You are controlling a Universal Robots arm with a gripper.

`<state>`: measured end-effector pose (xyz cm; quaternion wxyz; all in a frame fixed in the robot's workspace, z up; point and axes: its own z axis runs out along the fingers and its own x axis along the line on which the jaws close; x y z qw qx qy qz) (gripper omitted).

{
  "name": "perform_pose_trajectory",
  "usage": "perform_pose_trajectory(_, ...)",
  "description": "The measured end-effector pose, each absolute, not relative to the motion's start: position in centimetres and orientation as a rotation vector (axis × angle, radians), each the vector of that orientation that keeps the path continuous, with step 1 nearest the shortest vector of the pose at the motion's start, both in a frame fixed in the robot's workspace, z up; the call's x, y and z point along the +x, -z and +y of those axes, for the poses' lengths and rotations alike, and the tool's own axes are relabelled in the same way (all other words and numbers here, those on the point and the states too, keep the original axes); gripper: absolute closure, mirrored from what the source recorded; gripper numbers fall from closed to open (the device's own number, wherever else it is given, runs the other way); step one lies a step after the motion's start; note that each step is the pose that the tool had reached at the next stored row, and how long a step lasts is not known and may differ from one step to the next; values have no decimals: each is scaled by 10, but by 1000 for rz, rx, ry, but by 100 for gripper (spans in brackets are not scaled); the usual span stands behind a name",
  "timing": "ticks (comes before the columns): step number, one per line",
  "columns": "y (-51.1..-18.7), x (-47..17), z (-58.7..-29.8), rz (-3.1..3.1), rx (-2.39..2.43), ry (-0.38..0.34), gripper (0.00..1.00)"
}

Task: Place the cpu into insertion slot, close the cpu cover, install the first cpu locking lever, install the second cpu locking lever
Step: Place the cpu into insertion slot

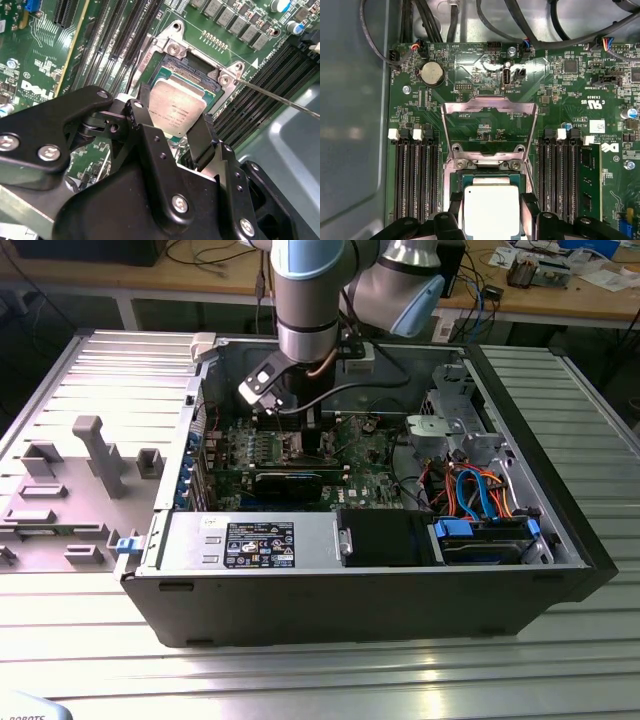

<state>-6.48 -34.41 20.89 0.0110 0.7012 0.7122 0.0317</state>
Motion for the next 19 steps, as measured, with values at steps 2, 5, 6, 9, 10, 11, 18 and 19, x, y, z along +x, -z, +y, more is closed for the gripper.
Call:
perform_pose_trajectory(2, -208, -65, -344, 2217, 2192, -99, 46)
perform_pose_trajectory(5, -205, -66, -344, 2217, 2196, -94, 46)
perform_pose_trajectory(6, -205, -66, -344, 2218, 2197, -94, 46)
perform_pose_trajectory(9, -203, -66, -344, 2219, 2198, -92, 46)
perform_pose_trajectory(10, -202, -66, -344, 2219, 2198, -91, 46)
perform_pose_trajectory(11, -201, -66, -344, 2219, 2199, -91, 46)
perform_pose_trajectory(18, -198, -66, -344, 2220, 2201, -88, 46)
perform_pose_trajectory(19, -198, -66, -344, 2220, 2201, -88, 46)
